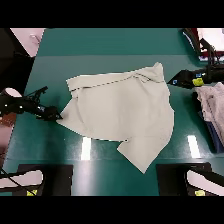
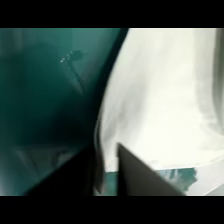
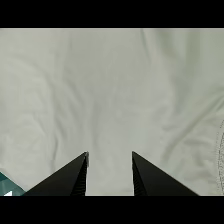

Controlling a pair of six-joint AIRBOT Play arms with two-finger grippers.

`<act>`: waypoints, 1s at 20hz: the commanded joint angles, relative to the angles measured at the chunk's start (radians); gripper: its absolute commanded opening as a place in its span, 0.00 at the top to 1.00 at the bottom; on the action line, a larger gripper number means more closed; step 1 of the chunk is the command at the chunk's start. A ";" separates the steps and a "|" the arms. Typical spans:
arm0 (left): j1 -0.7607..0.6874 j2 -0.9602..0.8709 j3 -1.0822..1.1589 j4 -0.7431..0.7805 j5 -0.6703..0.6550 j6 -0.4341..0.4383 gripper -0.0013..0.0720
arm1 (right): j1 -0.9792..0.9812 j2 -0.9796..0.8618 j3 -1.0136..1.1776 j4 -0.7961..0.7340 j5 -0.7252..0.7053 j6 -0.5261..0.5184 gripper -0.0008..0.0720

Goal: Fold the shirts.

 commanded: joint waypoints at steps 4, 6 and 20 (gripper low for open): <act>-0.043 0.021 0.012 0.003 0.013 -0.021 0.95 | -0.068 0.019 -0.044 -0.007 0.169 0.014 0.56; -0.043 0.074 0.014 0.003 0.022 -0.019 0.95 | -0.124 0.082 -0.172 -0.059 0.148 0.048 0.56; -0.043 0.172 0.014 -0.029 0.022 -0.019 0.95 | -0.266 0.324 -0.917 -0.051 -0.056 0.091 0.37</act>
